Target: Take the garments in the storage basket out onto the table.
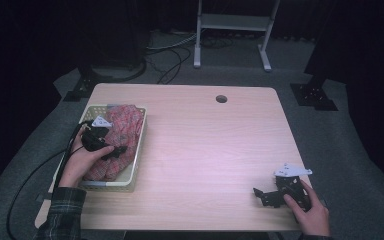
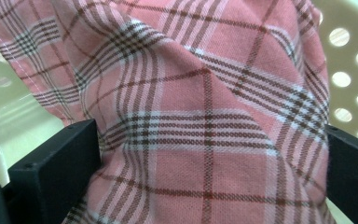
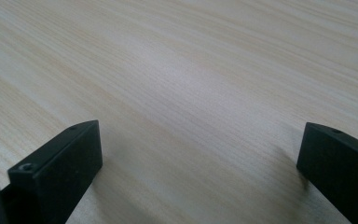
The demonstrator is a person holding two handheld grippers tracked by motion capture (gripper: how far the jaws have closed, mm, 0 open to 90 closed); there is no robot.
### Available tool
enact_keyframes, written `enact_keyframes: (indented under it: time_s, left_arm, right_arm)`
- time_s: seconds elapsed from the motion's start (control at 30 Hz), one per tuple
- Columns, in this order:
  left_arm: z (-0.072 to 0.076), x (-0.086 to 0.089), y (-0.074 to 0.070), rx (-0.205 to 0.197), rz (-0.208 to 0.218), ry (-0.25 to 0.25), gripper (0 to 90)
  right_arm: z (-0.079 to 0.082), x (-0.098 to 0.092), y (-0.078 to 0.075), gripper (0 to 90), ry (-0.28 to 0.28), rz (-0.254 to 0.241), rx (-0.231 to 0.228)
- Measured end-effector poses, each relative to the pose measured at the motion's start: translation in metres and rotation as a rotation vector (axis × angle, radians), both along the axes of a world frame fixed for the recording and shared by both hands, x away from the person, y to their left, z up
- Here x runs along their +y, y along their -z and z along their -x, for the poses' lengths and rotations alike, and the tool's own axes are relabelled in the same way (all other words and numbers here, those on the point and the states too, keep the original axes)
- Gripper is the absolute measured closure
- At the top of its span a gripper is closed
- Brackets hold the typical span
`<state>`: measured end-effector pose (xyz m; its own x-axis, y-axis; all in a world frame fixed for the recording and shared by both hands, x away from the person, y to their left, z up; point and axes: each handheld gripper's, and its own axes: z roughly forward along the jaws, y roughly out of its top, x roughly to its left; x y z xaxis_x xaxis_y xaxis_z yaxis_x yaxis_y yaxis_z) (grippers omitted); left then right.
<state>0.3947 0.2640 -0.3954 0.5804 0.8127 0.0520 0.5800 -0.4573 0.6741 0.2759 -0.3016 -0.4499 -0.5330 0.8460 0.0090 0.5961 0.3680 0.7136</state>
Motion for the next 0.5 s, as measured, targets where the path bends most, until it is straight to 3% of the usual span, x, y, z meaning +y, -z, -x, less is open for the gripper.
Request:
enact_keyframes:
  time_s: [0.5]
  left_arm:
    - [-0.0017, -0.0032, 0.0058, 0.020, -0.055, 0.005, 0.1]
  right_arm:
    - [0.0000, 0.0000, 0.0000, 0.0, 0.000, 0.000, 0.000]
